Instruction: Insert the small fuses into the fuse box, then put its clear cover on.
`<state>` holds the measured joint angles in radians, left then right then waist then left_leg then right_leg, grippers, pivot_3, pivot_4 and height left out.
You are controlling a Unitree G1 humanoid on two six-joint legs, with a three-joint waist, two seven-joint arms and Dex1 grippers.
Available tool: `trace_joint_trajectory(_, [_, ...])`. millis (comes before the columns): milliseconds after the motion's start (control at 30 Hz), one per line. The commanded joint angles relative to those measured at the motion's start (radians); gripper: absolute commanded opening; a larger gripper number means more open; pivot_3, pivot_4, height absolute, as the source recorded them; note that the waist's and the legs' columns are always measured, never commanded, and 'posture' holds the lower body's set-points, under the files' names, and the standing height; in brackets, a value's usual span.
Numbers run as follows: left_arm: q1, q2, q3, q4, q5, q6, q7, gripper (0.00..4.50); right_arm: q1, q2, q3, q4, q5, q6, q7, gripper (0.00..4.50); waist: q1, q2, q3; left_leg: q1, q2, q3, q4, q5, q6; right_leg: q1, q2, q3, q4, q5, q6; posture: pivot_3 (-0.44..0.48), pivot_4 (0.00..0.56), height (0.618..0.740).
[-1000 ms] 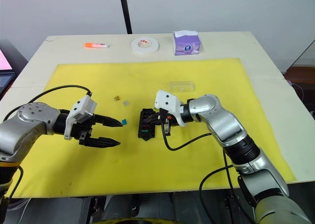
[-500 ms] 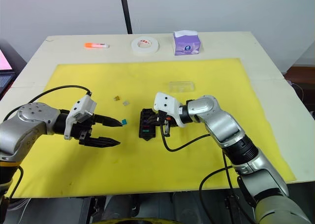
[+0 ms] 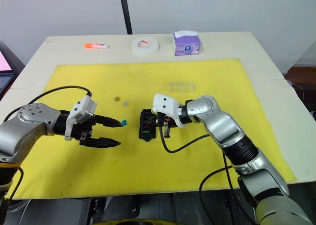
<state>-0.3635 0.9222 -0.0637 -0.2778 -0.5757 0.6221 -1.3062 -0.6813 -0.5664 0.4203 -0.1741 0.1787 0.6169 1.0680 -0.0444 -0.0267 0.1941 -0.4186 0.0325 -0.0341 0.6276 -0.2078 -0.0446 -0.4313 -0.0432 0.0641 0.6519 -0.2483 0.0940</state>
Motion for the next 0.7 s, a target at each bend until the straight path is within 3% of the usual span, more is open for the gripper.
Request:
trace_joint_trajectory(33, [-0.001,-0.001,0.007,-0.015,-0.001,-0.008,0.000,3.37,-0.003,0.013,-0.020,-0.008,0.018,0.004,0.003,0.53,0.000,0.000,0.000,0.000,0.000,0.000,0.000,0.000,0.000,0.000,0.000,0.000,0.000,0.000,0.000,0.000,0.150,0.740])
trace_joint_trajectory(100, [-0.001,-0.002,0.007,-0.014,-0.001,-0.008,0.000,3.37,-0.005,0.021,-0.044,-0.009,0.036,0.004,-0.002,1.02,0.000,0.000,0.000,0.000,0.000,0.000,0.000,0.000,0.000,0.000,0.000,0.000,0.000,0.000,0.000,0.000,0.150,0.740])
trace_joint_trajectory(700, [-0.026,0.004,0.009,0.027,0.019,-0.018,-0.017,3.37,0.020,-0.010,-0.116,-0.049,0.156,0.025,0.052,1.02,0.000,0.000,0.000,0.000,0.000,0.000,0.000,0.000,0.000,0.000,0.000,0.000,0.000,0.000,0.000,0.000,0.150,0.740])
